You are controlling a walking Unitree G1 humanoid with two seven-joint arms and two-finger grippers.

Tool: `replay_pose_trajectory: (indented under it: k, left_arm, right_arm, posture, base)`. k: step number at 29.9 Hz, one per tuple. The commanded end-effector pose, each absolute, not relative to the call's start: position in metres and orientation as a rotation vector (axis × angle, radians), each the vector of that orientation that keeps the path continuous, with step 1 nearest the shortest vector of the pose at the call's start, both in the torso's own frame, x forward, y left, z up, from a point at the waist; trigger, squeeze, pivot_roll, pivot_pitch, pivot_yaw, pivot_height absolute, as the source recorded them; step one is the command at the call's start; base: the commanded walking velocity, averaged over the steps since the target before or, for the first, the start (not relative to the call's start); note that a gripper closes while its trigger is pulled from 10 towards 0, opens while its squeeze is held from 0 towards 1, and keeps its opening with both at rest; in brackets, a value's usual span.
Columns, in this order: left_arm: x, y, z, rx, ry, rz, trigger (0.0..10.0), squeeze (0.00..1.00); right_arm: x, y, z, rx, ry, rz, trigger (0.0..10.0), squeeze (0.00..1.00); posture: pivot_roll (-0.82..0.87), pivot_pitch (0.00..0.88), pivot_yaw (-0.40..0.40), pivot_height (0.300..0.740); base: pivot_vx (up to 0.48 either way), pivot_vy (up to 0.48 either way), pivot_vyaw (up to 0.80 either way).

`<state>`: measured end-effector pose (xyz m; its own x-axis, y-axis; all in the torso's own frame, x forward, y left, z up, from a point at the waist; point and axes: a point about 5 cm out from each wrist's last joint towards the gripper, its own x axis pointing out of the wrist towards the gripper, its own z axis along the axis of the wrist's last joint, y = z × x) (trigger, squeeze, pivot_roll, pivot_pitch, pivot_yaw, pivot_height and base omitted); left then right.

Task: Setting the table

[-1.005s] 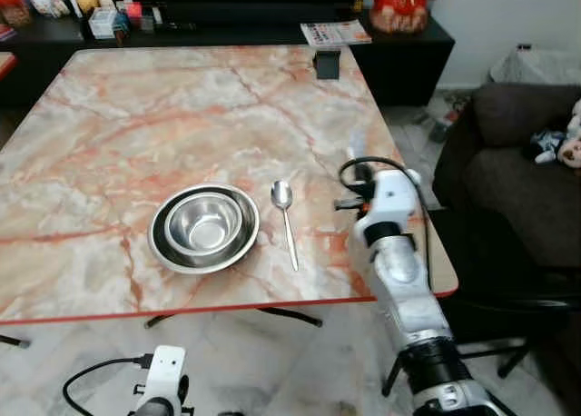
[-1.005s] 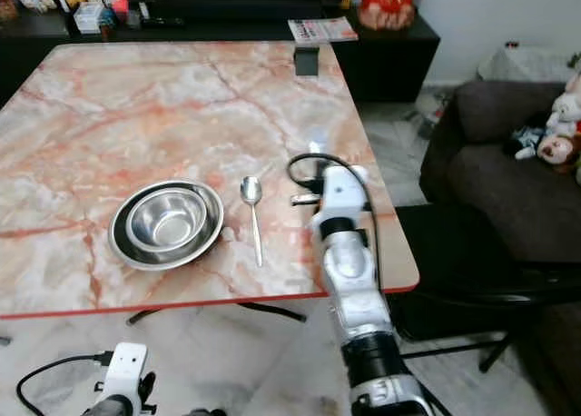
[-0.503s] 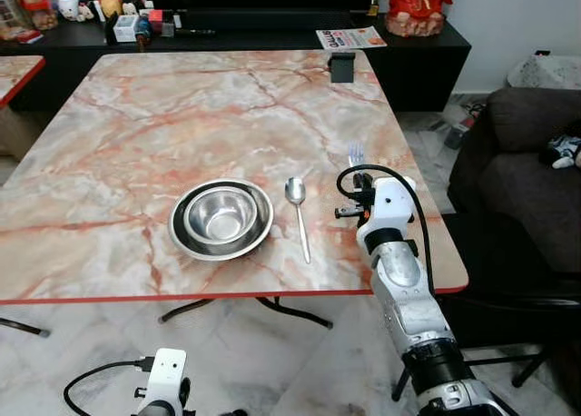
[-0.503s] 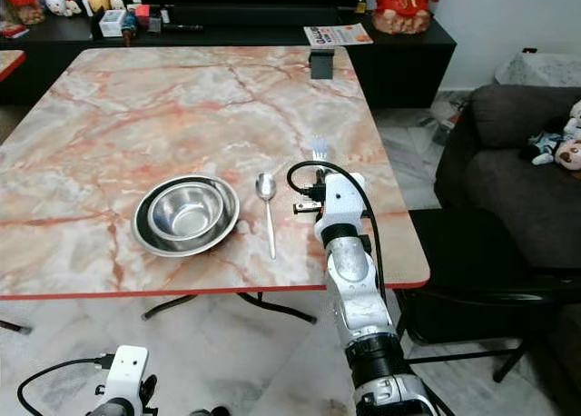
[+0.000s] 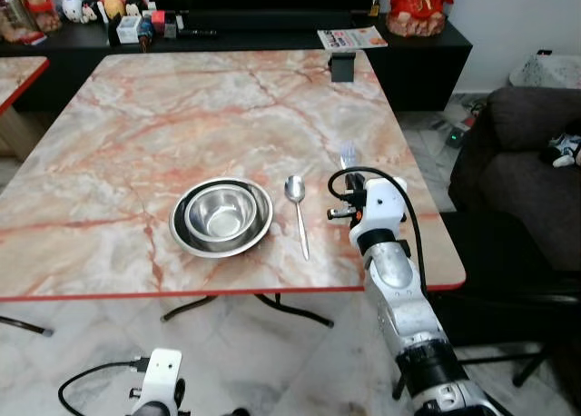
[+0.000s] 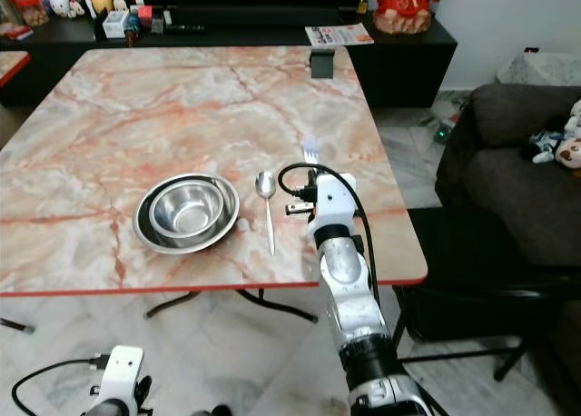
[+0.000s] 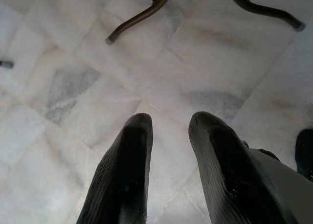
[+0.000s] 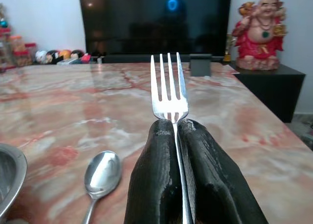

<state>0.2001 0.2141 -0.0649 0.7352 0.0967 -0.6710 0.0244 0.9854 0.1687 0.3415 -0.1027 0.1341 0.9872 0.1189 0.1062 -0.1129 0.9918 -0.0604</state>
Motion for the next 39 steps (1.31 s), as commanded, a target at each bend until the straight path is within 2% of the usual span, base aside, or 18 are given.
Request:
replay_pose_trajectory:
  k: [1, 15, 39]
  left_arm:
    - [0.192, 0.217, -0.069, 0.177, 0.783, 0.045, 10.0, 0.0]
    - [0.193, 0.216, -0.069, 0.173, 0.778, 0.042, 10.0, 0.0]
    - [0.191, 0.221, -0.069, 0.181, 0.781, 0.036, 10.0, 0.0]
  right_arm:
    - [0.34, -0.098, 0.133, -0.036, -0.109, 0.126, 10.0, 0.0]
    - [0.341, -0.101, 0.133, -0.037, -0.108, 0.114, 10.0, 0.0]
    - [0.347, -0.109, 0.122, -0.05, -0.028, 0.049, 10.0, 0.0]
  posture:
    - [0.01, 0.136, 0.015, 0.74]
    - [0.01, 0.133, 0.01, 0.74]
    - [0.01, 0.132, 0.025, 0.74]
  base:
    - [0.255, 0.0, 0.0]
    - [0.265, 0.0, 0.0]
    - [0.0, 0.0, 0.0]
